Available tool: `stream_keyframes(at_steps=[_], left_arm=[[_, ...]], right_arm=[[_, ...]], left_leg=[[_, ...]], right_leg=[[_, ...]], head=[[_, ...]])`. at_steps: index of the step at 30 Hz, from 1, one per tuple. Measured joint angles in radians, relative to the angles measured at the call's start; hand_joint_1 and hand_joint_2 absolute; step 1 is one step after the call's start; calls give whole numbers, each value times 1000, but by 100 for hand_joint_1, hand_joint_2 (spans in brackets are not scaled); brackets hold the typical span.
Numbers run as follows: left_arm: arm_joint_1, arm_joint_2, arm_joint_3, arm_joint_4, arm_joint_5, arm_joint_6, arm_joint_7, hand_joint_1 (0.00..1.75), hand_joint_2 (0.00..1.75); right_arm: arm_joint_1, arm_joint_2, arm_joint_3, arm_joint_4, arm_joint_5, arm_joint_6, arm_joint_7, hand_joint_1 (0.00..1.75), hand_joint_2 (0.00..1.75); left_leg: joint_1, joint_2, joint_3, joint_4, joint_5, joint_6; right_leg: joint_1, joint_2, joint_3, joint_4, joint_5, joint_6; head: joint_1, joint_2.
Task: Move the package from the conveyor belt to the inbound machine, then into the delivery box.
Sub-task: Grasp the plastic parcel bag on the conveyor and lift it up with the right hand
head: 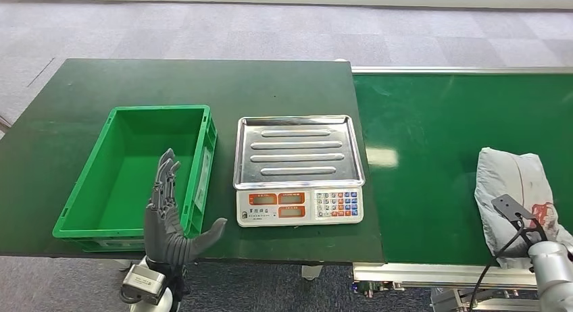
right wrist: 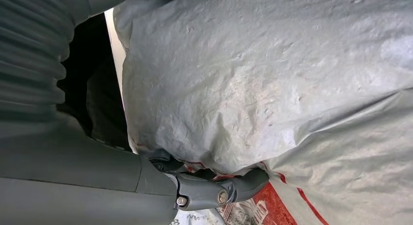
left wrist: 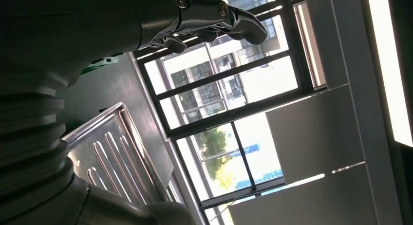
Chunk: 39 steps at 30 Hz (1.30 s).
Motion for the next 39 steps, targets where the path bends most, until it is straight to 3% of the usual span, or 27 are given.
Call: stream_keyframes(at_steps=[2,3,13,23,25,29,37,39], left_arm=[[-1,0,0,3,-3,-3,0,0,175],[-2,0,0,4,-4,-5,0,0,175],[4,0,1,10,-13,-14,0,0,175],[21,0,2,2,-11,-7,0,0,175],[27,0,2,-4,-11,6,0,0,175],[46,0,4,-29,-11,27,0,0,175],[60,0,6,-50,-13,29,0,0,175],[62,0,6,-53,-14,34,0,0,175]], right_arm=[[2,0,-1,0,0,6,-7,152,175],[3,0,-2,1,1,7,-9,174,175],[2,7,-35,2,-6,-101,-8,175,175],[3,16,-81,3,-12,-132,-33,175,175],[0,23,-92,3,-28,-196,-92,175,175],[-36,47,-132,-3,-96,-361,-289,175,175],[-69,72,-172,-6,-115,-385,-330,175,175],[-70,76,-184,-11,-158,-398,-396,175,175]], left_leg=[[0,0,0,0,0,0],[0,0,0,0,0,0],[0,-1,0,0,0,0],[0,-1,0,0,0,0],[0,-1,-1,0,0,0],[0,2,-2,0,0,0],[0,0,-1,0,0,0],[0,0,-2,0,0,0]], right_leg=[[0,0,0,0,0,0],[0,0,0,0,0,0],[0,-1,2,0,0,0],[0,-1,2,0,0,0],[0,-1,2,0,0,0],[0,2,0,0,0,0],[0,0,1,0,0,0],[0,0,0,0,0,0]], head=[[0,0],[0,0],[0,0],[0,0],[0,0],[0,0],[0,0],[0,0]])
